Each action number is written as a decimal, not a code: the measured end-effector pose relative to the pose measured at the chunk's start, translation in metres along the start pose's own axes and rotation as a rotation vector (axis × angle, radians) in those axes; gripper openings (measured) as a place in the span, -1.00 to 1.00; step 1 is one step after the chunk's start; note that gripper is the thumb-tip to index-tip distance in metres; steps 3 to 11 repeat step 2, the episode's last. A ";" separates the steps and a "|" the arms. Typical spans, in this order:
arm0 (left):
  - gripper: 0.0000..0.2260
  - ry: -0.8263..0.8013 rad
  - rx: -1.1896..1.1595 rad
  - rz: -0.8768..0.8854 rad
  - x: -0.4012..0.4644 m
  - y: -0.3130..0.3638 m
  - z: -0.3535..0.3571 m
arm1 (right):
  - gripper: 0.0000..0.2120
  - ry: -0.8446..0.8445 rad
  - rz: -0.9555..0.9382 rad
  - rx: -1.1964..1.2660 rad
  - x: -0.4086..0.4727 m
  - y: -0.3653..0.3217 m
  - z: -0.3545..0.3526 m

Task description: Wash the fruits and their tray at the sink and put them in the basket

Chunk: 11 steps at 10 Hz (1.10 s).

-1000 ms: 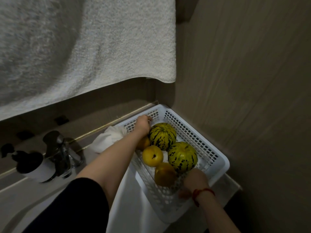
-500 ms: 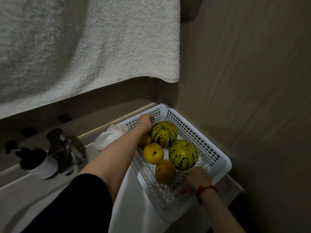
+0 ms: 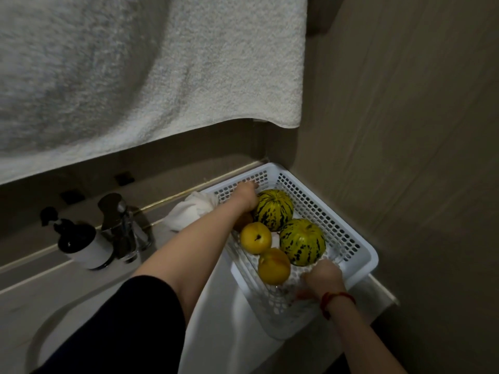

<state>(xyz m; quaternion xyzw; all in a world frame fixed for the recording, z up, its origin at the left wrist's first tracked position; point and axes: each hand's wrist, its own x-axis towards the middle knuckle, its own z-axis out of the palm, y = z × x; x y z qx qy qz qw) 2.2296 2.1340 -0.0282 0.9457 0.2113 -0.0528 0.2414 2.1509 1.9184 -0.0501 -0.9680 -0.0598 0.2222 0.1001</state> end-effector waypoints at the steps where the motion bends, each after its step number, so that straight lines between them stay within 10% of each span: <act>1: -0.57 -0.003 -0.017 0.011 -0.006 -0.003 -0.004 | -0.65 -0.009 -0.012 0.013 0.000 0.000 -0.003; 11: -0.59 0.001 -0.054 0.032 -0.017 -0.003 -0.019 | -0.75 -0.039 0.020 0.104 -0.003 -0.001 -0.007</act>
